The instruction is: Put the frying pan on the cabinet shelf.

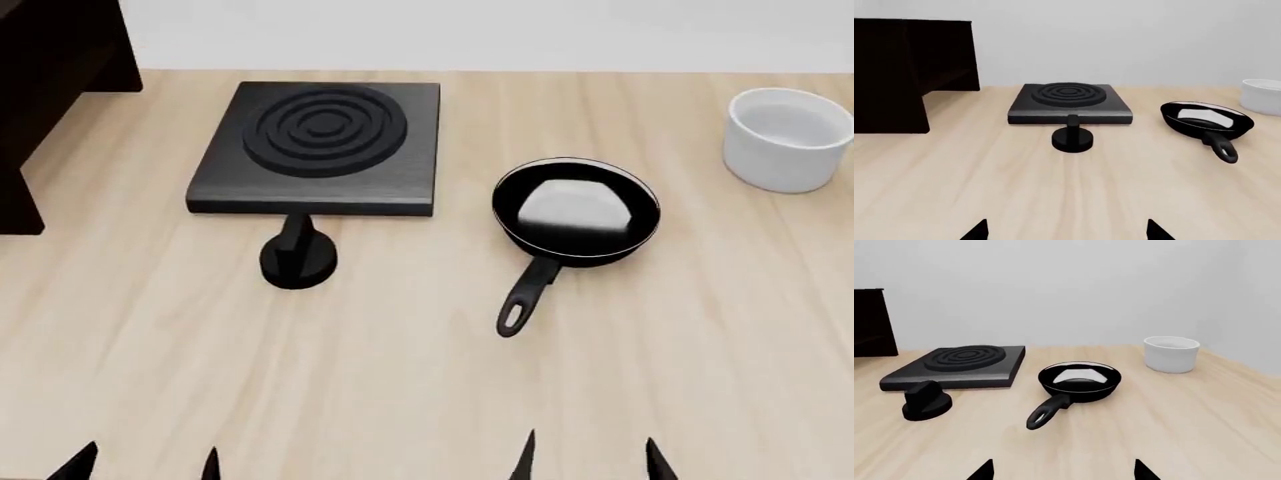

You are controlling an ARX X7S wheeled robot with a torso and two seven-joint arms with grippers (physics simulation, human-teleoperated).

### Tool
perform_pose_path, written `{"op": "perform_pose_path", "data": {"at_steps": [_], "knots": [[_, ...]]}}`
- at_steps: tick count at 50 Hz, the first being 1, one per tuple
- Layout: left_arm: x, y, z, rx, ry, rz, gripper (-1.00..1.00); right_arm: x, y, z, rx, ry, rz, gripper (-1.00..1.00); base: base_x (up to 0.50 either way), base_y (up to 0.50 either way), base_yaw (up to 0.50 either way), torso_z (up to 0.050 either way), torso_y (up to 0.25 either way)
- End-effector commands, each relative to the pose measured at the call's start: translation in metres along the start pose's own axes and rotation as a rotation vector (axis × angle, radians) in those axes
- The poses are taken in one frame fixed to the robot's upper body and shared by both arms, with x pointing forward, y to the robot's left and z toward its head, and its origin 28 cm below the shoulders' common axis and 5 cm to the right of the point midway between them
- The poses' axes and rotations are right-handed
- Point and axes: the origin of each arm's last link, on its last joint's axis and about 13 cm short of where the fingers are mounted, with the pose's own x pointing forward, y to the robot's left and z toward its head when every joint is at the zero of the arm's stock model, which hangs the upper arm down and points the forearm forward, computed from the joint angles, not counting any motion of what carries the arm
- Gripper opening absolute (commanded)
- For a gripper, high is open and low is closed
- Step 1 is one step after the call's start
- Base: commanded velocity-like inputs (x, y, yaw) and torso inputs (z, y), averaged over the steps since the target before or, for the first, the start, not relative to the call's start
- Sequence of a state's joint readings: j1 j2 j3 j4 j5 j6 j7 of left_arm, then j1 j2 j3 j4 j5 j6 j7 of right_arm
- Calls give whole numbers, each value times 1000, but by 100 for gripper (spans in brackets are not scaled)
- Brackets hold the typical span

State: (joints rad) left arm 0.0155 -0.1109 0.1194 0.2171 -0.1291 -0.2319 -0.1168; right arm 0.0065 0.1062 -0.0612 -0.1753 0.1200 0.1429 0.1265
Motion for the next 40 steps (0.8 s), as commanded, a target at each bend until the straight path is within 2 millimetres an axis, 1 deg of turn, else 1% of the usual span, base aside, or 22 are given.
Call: {"op": "perform_pose_path", "data": {"at_steps": [1,4,7,11,13,19,25,27,35,40], "knots": [[-8,13,29,30,-45,-27,100,-2,-9,35,-39,-39,1,100,0,0,0,0,0],[-14,23,39,28,-52,-10,100,-5,-17,49,-31,-54,-19,100,0,0,0,0,0],[-17,29,49,34,-50,-5,100,-6,-26,62,-62,-59,-41,100,0,0,0,0,0],[-24,34,67,90,-42,-24,100,-13,-37,89,-75,-86,-55,100,0,0,0,0,0],[-27,37,75,99,-43,-25,100,-16,-40,98,-75,-95,-60,100,0,0,0,0,0],[-39,53,95,94,-64,19,100,-27,-48,115,-79,-105,-69,100,0,0,0,0,0],[-47,65,100,91,-71,53,100,-31,-53,121,-92,-98,-72,100,0,0,0,0,0],[-49,67,100,85,-68,58,100,-33,-56,122,-59,-104,-78,100,0,0,0,0,0],[-49,66,105,85,-57,54,100,-38,-58,122,-39,-72,-89,100,0,0,0,0,0],[-50,65,106,86,-51,48,100,-40,-59,117,-74,-55,-100,100,0,0,0,0,0]]}}
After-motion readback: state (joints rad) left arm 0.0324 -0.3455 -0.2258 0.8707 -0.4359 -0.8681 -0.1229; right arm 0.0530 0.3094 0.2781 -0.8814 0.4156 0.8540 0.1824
